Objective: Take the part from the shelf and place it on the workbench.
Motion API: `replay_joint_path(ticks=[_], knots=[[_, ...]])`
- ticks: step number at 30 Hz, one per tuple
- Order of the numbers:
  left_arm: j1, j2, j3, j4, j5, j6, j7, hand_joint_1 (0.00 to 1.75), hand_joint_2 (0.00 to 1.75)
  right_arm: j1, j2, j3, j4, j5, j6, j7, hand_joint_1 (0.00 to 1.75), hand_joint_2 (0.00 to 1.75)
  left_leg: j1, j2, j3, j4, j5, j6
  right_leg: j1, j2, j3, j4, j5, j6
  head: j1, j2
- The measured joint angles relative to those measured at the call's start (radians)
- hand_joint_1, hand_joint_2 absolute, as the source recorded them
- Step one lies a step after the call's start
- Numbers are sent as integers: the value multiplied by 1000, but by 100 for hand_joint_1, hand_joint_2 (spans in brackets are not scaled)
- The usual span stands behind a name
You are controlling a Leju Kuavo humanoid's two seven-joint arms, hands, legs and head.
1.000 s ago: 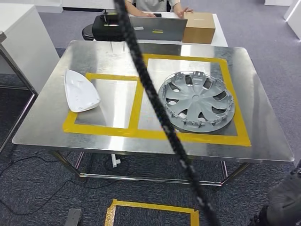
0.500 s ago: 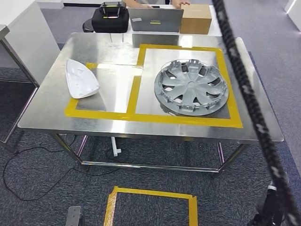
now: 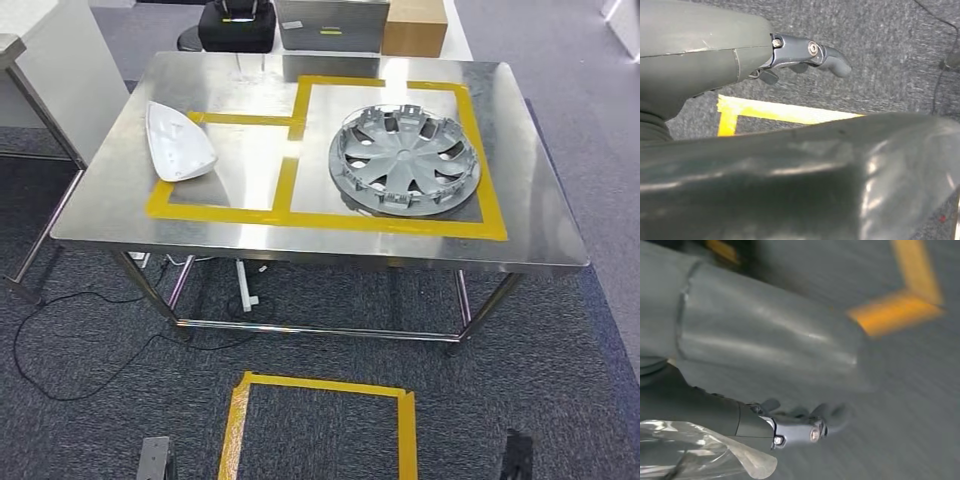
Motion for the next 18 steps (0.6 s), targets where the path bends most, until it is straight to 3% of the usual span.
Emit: replay_joint_path(ticks=[2, 4, 5, 6, 7, 8, 9, 10, 11, 12, 13, 15, 16, 18], knots=[[-2, 3, -2, 0, -13, -7, 9, 0, 0, -9, -11, -8, 56, 21, 45, 72, 0, 0, 3, 3, -21, -9, 18, 17, -1, 5, -29, 66, -75, 7, 4, 0], [-5, 4, -5, 0, -21, -9, 15, 0, 0, -20, -19, -10, 94, 45, 34, 96, 0, 0, -1, 5, -51, -6, 40, 24, -1, 7, -58, 188, -164, 10, 8, 0], [-6, 4, -6, 0, -24, -9, 17, 0, 0, -25, -24, -10, 109, 56, 25, 103, 0, 0, -3, 6, -67, -3, 51, 24, -1, 7, -62, 242, -180, 11, 9, 0], [-6, 4, -8, 0, -27, -9, 19, 0, 0, -29, -30, -10, 121, 68, 14, 110, 0, 0, -4, 7, -84, -1, 61, 24, -1, 7, -56, 272, -170, 11, 9, 0], [-7, 4, -9, 0, -28, -9, 22, 0, 0, -33, -36, -10, 131, 80, 3, 116, 0, 0, -4, 8, -100, 4, 72, 23, -1, 7, -35, 271, -142, 12, 10, 0], [-7, 4, -10, 0, -29, -9, 26, 0, 0, -36, -41, -9, 139, 96, -9, 122, 0, 0, -4, 8, -117, 9, 81, 21, -2, 7, 4, 233, -108, 12, 10, 0], [-7, 4, -10, 0, -29, -9, 30, 0, 0, -40, -47, -8, 146, 110, -21, 128, 0, 0, -4, 8, -132, 16, 89, 17, -3, 7, 57, 166, -90, 12, 10, 0], [-7, 4, -10, 0, -31, -8, 34, 0, 0, -44, -51, -7, 152, 122, -32, 131, 0, 0, -5, 8, -145, 25, 96, 12, -3, 8, 117, 84, -90, 11, 10, 0], [-7, 5, -10, 0, -33, -8, 38, 0, 0, -49, -55, -5, 157, 132, -40, 135, 0, 0, -6, 8, -154, 32, 105, 7, -2, 9, 162, 13, -102, 8, 10, 0], [-8, 5, -11, 0, -35, -8, 42, 0, 0, -53, -59, -4, 161, 138, -46, 137, 0, 0, -8, 8, -160, 36, 113, 2, -1, 11, 188, -33, -118, 4, 11, 0], [-8, 6, -12, 0, -38, -7, 46, 0, 0, -55, -62, -3, 165, 141, -49, 138, 0, 0, -8, 9, -163, 37, 122, -2, 1, 11, 194, -53, -124, -3, 11, 0], [-7, 7, -16, 0, -42, -7, 52, 0, 0, -56, -68, -3, 174, 143, -52, 139, 0, 0, -6, 7, -172, 41, 123, -12, 0, 8, 173, -50, -112, -18, 12, 0], [-6, 7, -18, 0, -43, -7, 54, 0, 0, -57, -71, -3, 177, 143, -53, 139, 0, 0, -5, 6, -179, 58, 96, -18, -1, 6, 161, -49, -102, -28, 11, 0], [-3, 7, -23, 0, -47, -5, 54, 0, 0, -58, -76, -2, 181, 145, -51, 139, 0, 0, -1, 4, -198, 148, -7, -28, 0, 3, 138, -48, -79, -41, 7, 0]])
